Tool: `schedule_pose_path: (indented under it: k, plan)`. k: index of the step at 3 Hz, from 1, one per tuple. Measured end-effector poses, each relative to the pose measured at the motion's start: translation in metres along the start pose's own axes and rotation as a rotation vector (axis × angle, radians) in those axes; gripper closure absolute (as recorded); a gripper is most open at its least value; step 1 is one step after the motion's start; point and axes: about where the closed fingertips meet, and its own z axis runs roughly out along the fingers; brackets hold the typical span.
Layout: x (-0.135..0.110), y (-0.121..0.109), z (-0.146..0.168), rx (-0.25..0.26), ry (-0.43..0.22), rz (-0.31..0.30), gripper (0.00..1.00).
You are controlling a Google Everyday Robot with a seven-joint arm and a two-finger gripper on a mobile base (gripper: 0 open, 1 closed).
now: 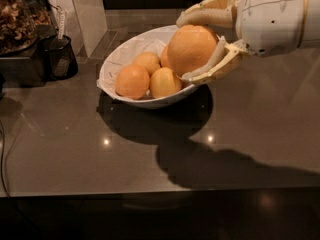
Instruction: Pick orange from white bowl
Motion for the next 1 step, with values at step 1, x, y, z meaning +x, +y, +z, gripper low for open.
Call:
schedule_pose_path:
  k: [1]
  plan:
    - [0.0007, 0.0004, -0.0046, 0.007, 0.006, 0.0, 1.0]
